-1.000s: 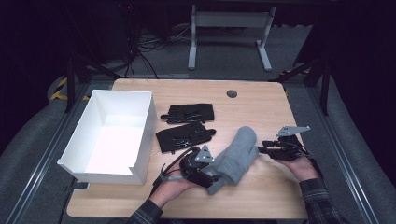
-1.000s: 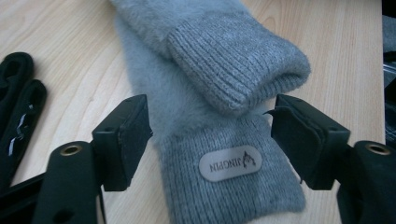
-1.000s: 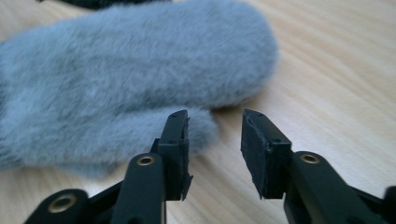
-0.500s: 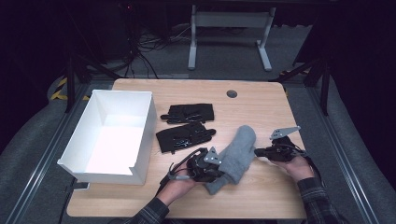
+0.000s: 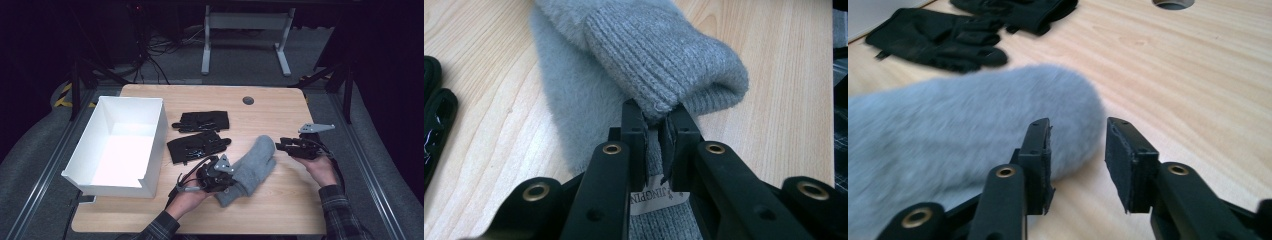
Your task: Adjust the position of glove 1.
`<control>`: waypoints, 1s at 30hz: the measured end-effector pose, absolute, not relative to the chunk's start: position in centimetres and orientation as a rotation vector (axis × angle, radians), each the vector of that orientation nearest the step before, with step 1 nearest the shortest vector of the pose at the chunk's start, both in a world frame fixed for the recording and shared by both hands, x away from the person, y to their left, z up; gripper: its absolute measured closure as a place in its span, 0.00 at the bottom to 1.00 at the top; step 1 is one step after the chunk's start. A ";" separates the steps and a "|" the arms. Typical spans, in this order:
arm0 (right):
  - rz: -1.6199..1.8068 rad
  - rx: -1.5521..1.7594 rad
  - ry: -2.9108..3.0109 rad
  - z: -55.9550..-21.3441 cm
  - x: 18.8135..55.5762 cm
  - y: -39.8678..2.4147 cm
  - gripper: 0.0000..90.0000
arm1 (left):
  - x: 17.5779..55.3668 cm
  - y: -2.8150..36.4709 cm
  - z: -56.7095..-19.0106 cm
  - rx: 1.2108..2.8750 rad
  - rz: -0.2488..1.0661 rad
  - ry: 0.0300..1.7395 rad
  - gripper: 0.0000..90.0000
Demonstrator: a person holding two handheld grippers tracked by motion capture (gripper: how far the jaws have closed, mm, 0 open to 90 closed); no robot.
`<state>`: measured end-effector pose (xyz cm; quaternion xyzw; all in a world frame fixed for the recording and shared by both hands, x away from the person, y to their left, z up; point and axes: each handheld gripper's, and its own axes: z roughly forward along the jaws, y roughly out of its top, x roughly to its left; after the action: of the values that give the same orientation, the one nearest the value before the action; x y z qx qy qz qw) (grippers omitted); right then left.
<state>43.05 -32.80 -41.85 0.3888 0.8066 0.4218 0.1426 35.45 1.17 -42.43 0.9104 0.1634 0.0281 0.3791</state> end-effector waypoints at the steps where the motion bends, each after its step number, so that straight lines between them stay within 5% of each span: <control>1: 1.217 1.122 2.327 -41.8 43.1 -32.8 0.69 | 35.5 1.2 -42.4 2.326 0.072 0.417 0.91; 9: 1.225 1.152 2.352 -43.6 45.8 -31.1 0.65 | 35.7 1.1 -42.9 2.343 0.047 0.422 0.92; 20: 1.119 1.117 2.478 -45.4 46.1 -29.9 0.95 | 36.0 1.3 -43.2 2.342 0.026 0.443 0.92; 30: 1.141 1.096 2.418 -43.0 45.1 -31.2 0.99 | 36.0 1.9 -41.8 2.274 0.033 0.474 0.93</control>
<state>45.05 -31.23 -42.96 0.3763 0.8301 0.3918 0.1257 35.97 1.90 -41.78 0.8981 0.1871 0.0131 0.3977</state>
